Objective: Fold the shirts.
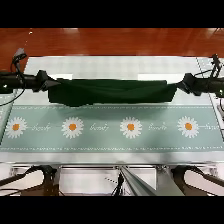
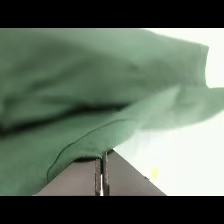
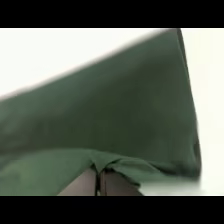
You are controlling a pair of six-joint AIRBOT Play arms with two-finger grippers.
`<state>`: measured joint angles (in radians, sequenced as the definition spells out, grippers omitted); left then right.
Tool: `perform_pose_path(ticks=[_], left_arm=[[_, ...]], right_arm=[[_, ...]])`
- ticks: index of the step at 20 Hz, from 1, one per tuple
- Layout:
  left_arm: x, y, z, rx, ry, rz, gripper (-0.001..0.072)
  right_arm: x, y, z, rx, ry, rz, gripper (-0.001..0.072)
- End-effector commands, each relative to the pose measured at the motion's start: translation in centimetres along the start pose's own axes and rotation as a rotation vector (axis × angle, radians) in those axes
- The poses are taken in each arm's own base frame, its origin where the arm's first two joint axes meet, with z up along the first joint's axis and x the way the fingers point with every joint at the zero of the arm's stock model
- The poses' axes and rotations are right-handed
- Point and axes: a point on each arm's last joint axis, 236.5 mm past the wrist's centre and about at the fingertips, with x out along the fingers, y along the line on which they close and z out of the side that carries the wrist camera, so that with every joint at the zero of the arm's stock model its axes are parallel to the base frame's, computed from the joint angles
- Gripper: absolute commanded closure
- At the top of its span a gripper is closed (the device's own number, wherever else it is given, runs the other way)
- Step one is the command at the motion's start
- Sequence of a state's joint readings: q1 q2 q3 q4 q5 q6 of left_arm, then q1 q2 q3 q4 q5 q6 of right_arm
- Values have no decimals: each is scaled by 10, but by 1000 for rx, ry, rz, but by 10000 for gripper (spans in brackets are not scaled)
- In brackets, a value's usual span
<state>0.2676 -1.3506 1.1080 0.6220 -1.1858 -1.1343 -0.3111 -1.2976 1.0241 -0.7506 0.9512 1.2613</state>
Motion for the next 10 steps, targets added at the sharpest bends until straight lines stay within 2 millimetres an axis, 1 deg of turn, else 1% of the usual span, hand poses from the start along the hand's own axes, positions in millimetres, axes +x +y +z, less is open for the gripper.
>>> perform_pose_path(ticks=[1,3,4,5,6,8,10], left_arm=[[22,17,41,-50,-47,-25,684],[37,26,58,-78,-44,-52,683],[45,33,65,-92,-39,-60,683],[54,39,68,-119,-29,-62,680],[63,48,70,-143,-16,-62,660],[77,65,68,-189,10,-59,659],[86,79,62,-221,30,-56,641]], right_arm=[[33,5,43,-10,-97,11,692],[54,2,58,-9,-124,-3,692],[65,-1,61,-3,-122,-9,691],[75,-6,59,4,-110,-15,692],[83,-12,56,11,-97,-23,691],[98,-26,46,22,-61,-43,691],[107,-38,38,19,-32,-66,691]])
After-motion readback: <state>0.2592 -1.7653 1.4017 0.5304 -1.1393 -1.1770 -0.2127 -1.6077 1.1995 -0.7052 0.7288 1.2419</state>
